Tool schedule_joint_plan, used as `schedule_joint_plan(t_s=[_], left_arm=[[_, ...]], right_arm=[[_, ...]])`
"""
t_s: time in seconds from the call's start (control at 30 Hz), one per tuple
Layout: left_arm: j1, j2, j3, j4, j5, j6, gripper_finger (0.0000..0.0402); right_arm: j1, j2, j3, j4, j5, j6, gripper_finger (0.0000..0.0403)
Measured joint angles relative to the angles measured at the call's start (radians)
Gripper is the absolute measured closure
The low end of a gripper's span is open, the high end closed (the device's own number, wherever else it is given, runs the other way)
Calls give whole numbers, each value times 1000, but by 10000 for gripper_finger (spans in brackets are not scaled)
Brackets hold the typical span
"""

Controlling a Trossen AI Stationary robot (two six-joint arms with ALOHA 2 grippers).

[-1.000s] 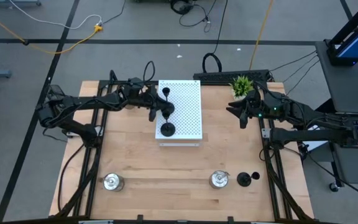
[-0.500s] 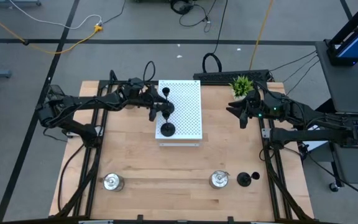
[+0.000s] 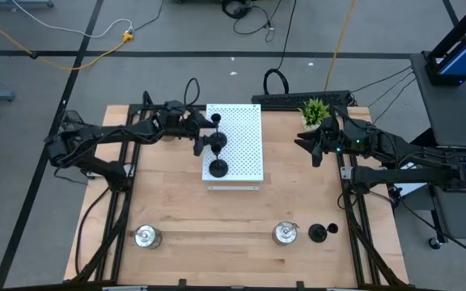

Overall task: Pick & Place candle stick holders
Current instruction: Put the black candle holder on the shelf aligned with the other black candle holder

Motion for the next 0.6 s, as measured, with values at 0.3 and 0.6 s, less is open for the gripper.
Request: schedule_joint_plan(t_s=[0.3,0.6], left_arm=[[0,-116,0,-183,-79,68,96],[0,-316,0,-365,-207,41,100]], right_arm=[[0,0,0,0,0,-10,273],[0,0,0,0,0,-23,273]])
